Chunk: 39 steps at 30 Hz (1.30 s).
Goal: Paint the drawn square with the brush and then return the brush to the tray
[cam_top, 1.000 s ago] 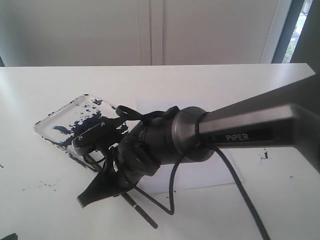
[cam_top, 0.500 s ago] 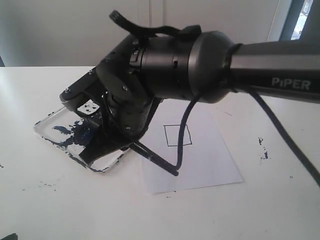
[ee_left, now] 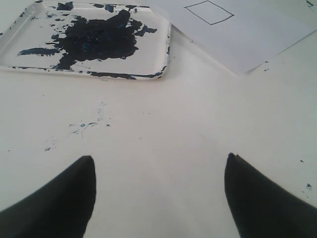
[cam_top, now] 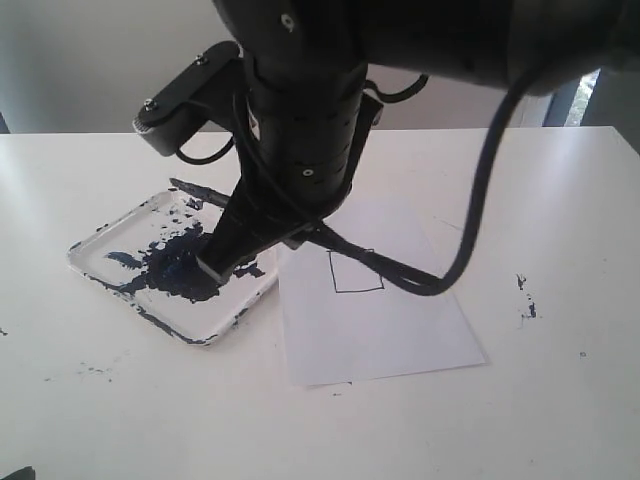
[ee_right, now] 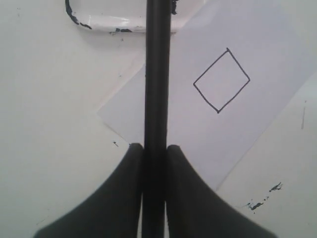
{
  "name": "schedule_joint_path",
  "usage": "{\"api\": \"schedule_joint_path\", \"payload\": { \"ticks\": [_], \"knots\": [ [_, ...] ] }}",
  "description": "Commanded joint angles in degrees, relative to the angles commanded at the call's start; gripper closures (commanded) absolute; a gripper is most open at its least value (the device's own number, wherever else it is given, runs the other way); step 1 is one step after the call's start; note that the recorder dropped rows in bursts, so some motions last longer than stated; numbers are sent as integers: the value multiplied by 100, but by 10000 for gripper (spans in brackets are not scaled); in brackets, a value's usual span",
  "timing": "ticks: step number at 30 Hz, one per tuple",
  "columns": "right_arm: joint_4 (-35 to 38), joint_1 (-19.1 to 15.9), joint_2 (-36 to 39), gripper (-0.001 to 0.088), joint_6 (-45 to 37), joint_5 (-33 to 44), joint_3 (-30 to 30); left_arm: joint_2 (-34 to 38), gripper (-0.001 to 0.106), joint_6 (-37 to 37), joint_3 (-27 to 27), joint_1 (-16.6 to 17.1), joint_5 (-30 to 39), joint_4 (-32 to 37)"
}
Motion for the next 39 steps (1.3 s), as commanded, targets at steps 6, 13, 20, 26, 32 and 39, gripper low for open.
{"api": "schedule_joint_path", "payload": {
  "ticks": [6, 13, 20, 26, 32, 39],
  "knots": [
    [14, -66, -178, 868, 11, 0, 0, 0, 304, 0, 0, 0, 0, 0],
    [14, -393, -383, 868, 11, 0, 288, 0, 304, 0, 0, 0, 0, 0],
    [5, -691, -647, 868, 15, 0, 633, 0, 304, 0, 0, 0, 0, 0],
    [-9, -768, -796, 868, 17, 0, 861, 0, 304, 0, 0, 0, 0, 0],
    [-191, -791, -835, 868, 64, 0, 1112, 0, 304, 667, 0, 0, -405, 104],
    [-219, -791, -835, 868, 64, 0, 1168, 0, 304, -223, 0, 0, -2135, 104]
  ]
}}
